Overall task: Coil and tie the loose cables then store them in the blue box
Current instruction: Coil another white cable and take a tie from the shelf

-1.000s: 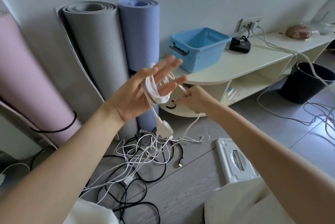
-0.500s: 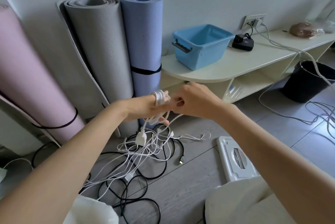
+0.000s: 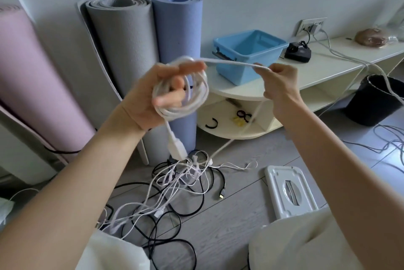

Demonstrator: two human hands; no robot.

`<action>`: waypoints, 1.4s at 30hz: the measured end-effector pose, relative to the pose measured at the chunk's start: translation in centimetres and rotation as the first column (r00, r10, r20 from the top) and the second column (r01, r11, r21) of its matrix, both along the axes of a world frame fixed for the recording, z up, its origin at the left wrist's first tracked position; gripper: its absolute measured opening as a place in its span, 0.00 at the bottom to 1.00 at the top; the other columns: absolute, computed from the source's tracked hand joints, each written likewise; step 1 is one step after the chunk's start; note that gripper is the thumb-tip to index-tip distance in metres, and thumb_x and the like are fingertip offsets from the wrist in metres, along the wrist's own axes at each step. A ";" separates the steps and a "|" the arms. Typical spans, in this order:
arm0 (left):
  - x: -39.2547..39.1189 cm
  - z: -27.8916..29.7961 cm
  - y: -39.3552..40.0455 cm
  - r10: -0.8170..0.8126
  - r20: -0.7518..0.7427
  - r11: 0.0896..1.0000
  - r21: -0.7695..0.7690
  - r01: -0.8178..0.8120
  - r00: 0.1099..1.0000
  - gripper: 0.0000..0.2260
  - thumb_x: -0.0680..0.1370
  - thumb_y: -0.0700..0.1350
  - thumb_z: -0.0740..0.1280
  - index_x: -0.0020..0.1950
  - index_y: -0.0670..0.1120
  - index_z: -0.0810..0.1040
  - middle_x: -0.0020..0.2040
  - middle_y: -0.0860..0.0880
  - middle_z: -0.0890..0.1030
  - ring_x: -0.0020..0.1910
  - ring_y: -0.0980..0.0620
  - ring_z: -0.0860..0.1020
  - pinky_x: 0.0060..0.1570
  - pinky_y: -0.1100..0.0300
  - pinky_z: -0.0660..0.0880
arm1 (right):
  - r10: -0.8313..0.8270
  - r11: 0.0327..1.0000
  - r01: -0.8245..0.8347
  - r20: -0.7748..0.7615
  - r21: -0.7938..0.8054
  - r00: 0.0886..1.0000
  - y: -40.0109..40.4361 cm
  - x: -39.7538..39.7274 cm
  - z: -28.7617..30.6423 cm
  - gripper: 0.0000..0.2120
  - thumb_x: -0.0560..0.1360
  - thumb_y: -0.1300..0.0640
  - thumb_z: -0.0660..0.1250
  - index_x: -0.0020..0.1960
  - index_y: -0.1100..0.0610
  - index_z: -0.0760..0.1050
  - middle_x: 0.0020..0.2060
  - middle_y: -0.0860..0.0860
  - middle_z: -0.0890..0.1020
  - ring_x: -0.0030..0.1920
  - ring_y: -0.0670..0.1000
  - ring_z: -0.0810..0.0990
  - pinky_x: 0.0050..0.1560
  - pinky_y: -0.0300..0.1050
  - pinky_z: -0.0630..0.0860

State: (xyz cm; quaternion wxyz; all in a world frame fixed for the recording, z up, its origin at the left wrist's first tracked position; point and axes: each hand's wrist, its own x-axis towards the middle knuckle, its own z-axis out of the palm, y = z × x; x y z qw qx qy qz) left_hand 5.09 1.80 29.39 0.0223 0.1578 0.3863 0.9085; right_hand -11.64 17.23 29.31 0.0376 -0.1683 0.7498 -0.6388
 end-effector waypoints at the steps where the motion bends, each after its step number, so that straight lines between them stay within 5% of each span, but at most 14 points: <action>1: -0.1 0.0 -0.7 0.054 0.013 0.999 0.002 -0.054 0.998 0.16 0.80 0.38 0.53 0.57 0.32 0.77 0.42 0.36 0.83 0.37 0.45 0.83 0.36 0.61 0.72 | -0.010 1.000 0.010 0.023 0.016 1.000 0.1 -0.3 -0.2 0.21 0.72 0.54 0.71 0.26 0.53 0.65 0.25 0.51 0.69 0.24 0.47 0.59 0.27 0.38 0.58; 3: -0.2 0.1 -1.6 0.180 0.047 0.972 0.145 -0.185 0.982 0.13 0.79 0.38 0.57 0.53 0.36 0.80 0.46 0.38 0.84 0.44 0.46 0.83 0.42 0.60 0.79 | 0.103 0.959 -0.115 0.060 0.258 0.993 -0.2 -0.1 -1.4 0.21 0.73 0.52 0.70 0.27 0.54 0.64 0.24 0.49 0.66 0.24 0.47 0.59 0.22 0.36 0.58; 6: -1.5 -0.5 -1.5 0.422 0.066 0.882 0.200 -0.427 0.904 0.11 0.78 0.42 0.58 0.57 0.40 0.73 0.57 0.46 0.81 0.57 0.49 0.80 0.55 0.57 0.77 | 0.481 0.404 -0.331 0.109 0.853 0.870 -1.1 1.9 -3.4 0.11 0.73 0.50 0.69 0.38 0.57 0.75 0.28 0.51 0.71 0.26 0.49 0.68 0.21 0.35 0.64; 8: -2.2 -1.1 -1.1 0.564 0.100 0.823 0.017 -0.568 0.820 0.13 0.81 0.45 0.53 0.57 0.43 0.75 0.55 0.51 0.82 0.58 0.55 0.78 0.61 0.60 0.71 | 0.653 0.083 -0.344 0.210 0.935 0.728 -1.7 4.0 -3.6 0.12 0.74 0.51 0.67 0.49 0.60 0.76 0.32 0.52 0.73 0.30 0.51 0.71 0.26 0.36 0.66; 11: -3.0 -2.4 -0.9 0.622 0.167 0.781 -0.197 -0.593 0.765 0.13 0.82 0.45 0.54 0.52 0.44 0.78 0.45 0.50 0.81 0.51 0.54 0.82 0.54 0.63 0.71 | 0.762 -0.114 -0.325 0.293 0.939 0.578 -2.1 6.3 -3.4 0.09 0.75 0.53 0.65 0.48 0.60 0.73 0.32 0.51 0.72 0.30 0.50 0.70 0.28 0.37 0.66; 14: -3.2 -4.4 -0.1 0.639 0.167 0.654 -0.632 -0.416 0.750 0.10 0.81 0.49 0.57 0.51 0.43 0.72 0.38 0.50 0.77 0.39 0.55 0.80 0.54 0.58 0.75 | 0.857 -0.016 -0.363 0.200 0.932 0.475 -2.0 6.8 -2.4 0.04 0.74 0.56 0.65 0.41 0.52 0.72 0.34 0.46 0.73 0.35 0.48 0.72 0.33 0.36 0.66; 17: -1.8 -5.7 0.5 0.444 0.269 0.552 -0.834 -0.024 0.855 0.39 0.71 0.69 0.58 0.62 0.34 0.70 0.52 0.38 0.78 0.47 0.53 0.76 0.52 0.61 0.71 | 0.874 0.235 -0.422 -0.001 0.876 0.485 -1.3 5.6 -0.5 0.05 0.72 0.55 0.69 0.40 0.49 0.74 0.27 0.43 0.69 0.27 0.40 0.66 0.29 0.31 0.63; 22: -1.1 -4.7 1.6 0.117 0.456 0.675 -0.688 0.266 0.882 0.42 0.61 0.68 0.71 0.67 0.45 0.71 0.48 0.45 0.84 0.29 0.58 0.74 0.52 0.60 0.69 | 0.728 0.566 -0.474 -0.140 0.674 0.671 -0.2 2.5 -0.6 0.11 0.67 0.54 0.75 0.32 0.51 0.74 0.19 0.44 0.67 0.21 0.42 0.64 0.27 0.33 0.59; 25: -1.2 -3.8 2.4 0.090 0.340 0.745 -0.647 0.163 0.936 0.09 0.75 0.46 0.67 0.50 0.44 0.84 0.36 0.47 0.83 0.17 0.62 0.66 0.45 0.68 0.70 | 0.575 0.744 -0.434 -0.155 0.509 0.803 -0.3 1.8 -1.0 0.15 0.67 0.53 0.75 0.31 0.57 0.72 0.20 0.46 0.68 0.20 0.42 0.63 0.24 0.32 0.60; 27: -1.0 -2.8 2.5 0.058 0.260 0.867 -0.491 0.080 0.964 0.11 0.76 0.39 0.60 0.49 0.42 0.83 0.51 0.45 0.82 0.18 0.63 0.69 0.34 0.73 0.73 | 0.475 0.819 -0.404 -0.087 0.407 0.876 -0.4 1.5 -1.7 0.15 0.70 0.52 0.72 0.32 0.59 0.73 0.20 0.46 0.69 0.21 0.41 0.65 0.26 0.33 0.62; 30: -1.1 -1.9 1.4 0.004 0.000 0.988 -0.152 -0.004 1.000 0.16 0.77 0.44 0.62 0.63 0.39 0.71 0.65 0.42 0.75 0.43 0.55 0.83 0.45 0.65 0.78 | 0.452 0.760 -0.388 0.005 0.521 0.892 -0.7 1.5 -3.4 0.18 0.74 0.49 0.67 0.31 0.59 0.71 0.23 0.52 0.71 0.23 0.48 0.68 0.30 0.41 0.66; 33: -1.5 -1.7 0.2 0.276 0.044 0.960 0.039 -0.277 0.960 0.19 0.75 0.48 0.64 0.62 0.39 0.71 0.62 0.46 0.78 0.56 0.48 0.80 0.55 0.58 0.77 | 0.560 0.500 -0.328 -0.010 0.801 0.829 -0.9 2.3 -4.6 0.22 0.74 0.52 0.66 0.27 0.56 0.61 0.23 0.50 0.66 0.28 0.53 0.65 0.27 0.42 0.62; 38: -2.2 -2.0 -1.2 0.714 0.261 0.695 -0.152 -0.703 0.650 0.19 0.80 0.55 0.56 0.67 0.47 0.66 0.66 0.52 0.73 0.58 0.49 0.76 0.52 0.58 0.74 | 0.762 0.193 -0.270 0.029 0.943 0.647 -1.3 4.5 -4.7 0.18 0.74 0.51 0.65 0.29 0.54 0.64 0.28 0.49 0.68 0.36 0.56 0.72 0.30 0.41 0.64; 42: -2.4 -3.7 -0.9 0.725 0.235 0.659 -0.510 -0.552 0.648 0.19 0.67 0.62 0.71 0.43 0.49 0.72 0.28 0.57 0.75 0.34 0.56 0.72 0.48 0.60 0.69 | 0.812 0.294 -0.222 -0.120 0.930 0.572 -1.6 5.8 -2.8 0.19 0.74 0.52 0.64 0.28 0.54 0.62 0.26 0.48 0.67 0.33 0.54 0.69 0.29 0.42 0.62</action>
